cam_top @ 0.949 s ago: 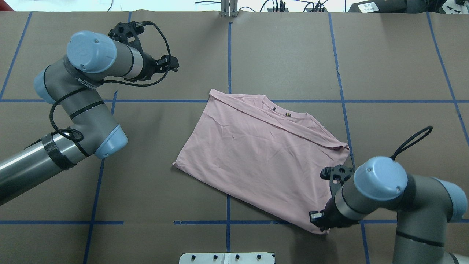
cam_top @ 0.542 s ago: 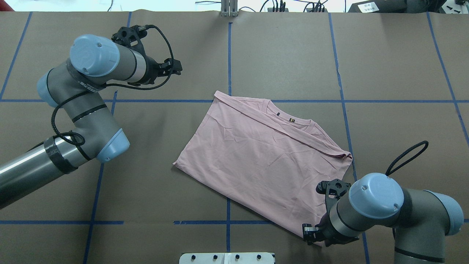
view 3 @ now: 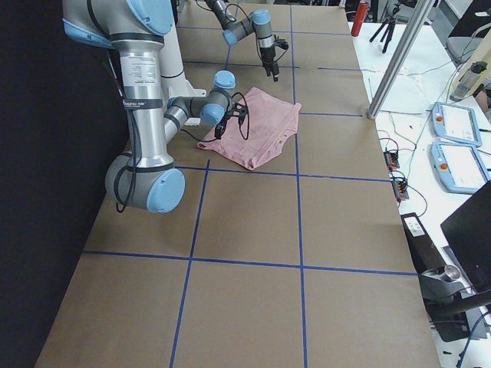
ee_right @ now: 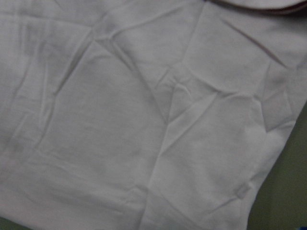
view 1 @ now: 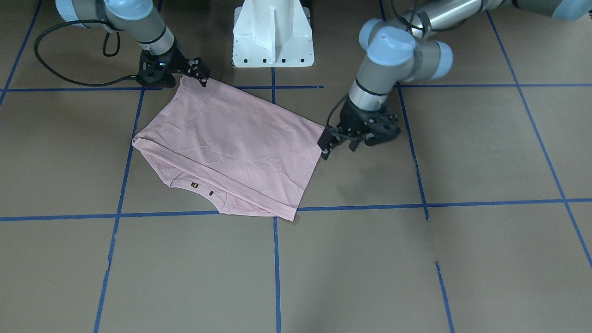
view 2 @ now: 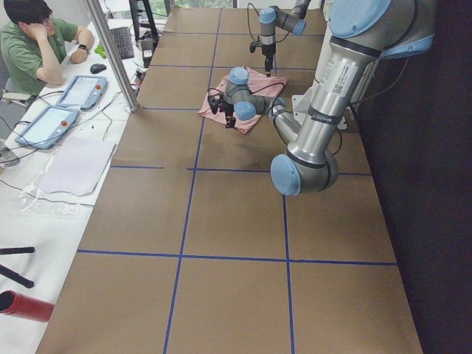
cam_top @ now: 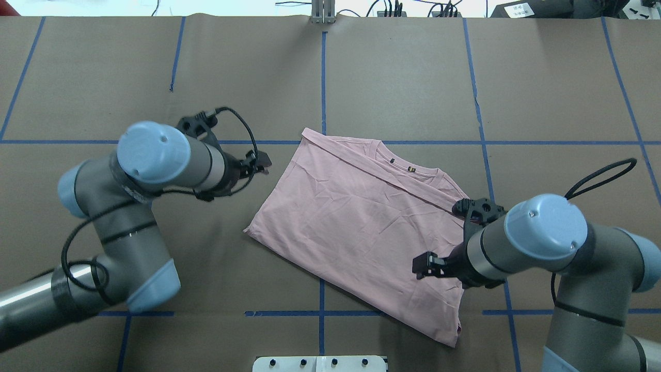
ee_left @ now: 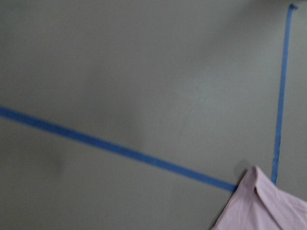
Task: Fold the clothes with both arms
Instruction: 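Lower the left gripper to the shirt corner nearest it while the right gripper holds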
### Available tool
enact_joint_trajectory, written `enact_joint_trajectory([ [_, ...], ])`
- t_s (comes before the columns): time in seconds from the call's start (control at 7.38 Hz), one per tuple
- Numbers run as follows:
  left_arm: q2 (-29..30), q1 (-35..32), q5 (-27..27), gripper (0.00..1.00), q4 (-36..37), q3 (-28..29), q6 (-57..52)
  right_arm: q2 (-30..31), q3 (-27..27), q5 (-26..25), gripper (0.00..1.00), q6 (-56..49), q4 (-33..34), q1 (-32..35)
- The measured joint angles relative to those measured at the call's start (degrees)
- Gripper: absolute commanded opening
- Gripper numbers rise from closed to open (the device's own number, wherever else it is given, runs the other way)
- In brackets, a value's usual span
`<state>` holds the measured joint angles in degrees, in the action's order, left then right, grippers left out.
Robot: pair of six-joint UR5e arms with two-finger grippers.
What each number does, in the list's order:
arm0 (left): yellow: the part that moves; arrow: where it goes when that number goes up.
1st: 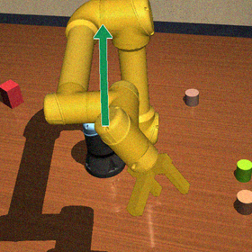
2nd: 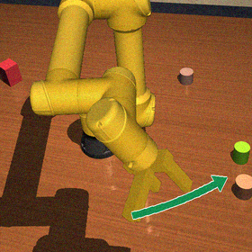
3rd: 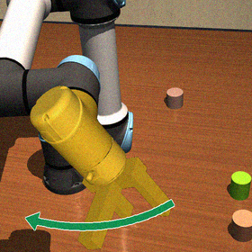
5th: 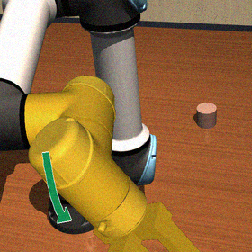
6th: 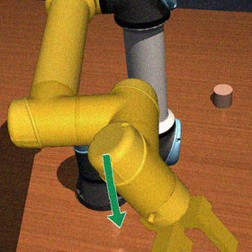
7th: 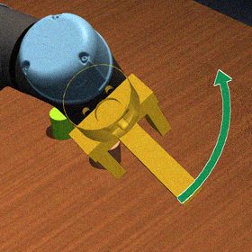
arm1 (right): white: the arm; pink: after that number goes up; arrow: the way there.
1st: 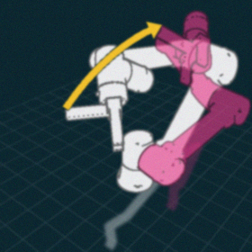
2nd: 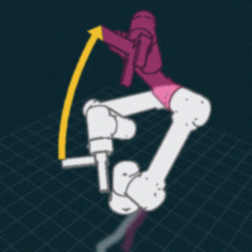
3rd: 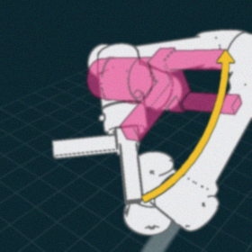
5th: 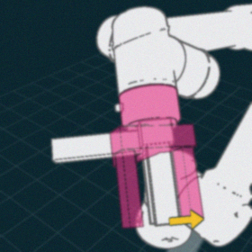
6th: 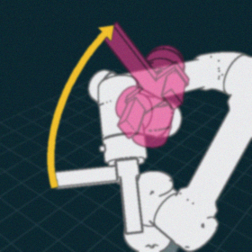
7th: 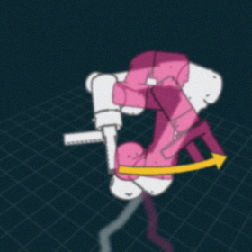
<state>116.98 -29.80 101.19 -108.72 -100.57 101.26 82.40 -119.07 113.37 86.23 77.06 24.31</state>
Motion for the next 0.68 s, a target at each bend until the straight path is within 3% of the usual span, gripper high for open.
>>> enact_joint_trajectory([
  [0.27,0.54,6.74,-3.79,0.93,7.09,-1.83,8.37,-1.25,0.21,-0.32,1.00,0.29,-0.11,2.77],
  [0.68,0.64,8.44,-6.38,0.85,9.06,-0.76,10.88,-1.68,0.31,-0.67,1.00,0.43,-0.14,4.12],
])
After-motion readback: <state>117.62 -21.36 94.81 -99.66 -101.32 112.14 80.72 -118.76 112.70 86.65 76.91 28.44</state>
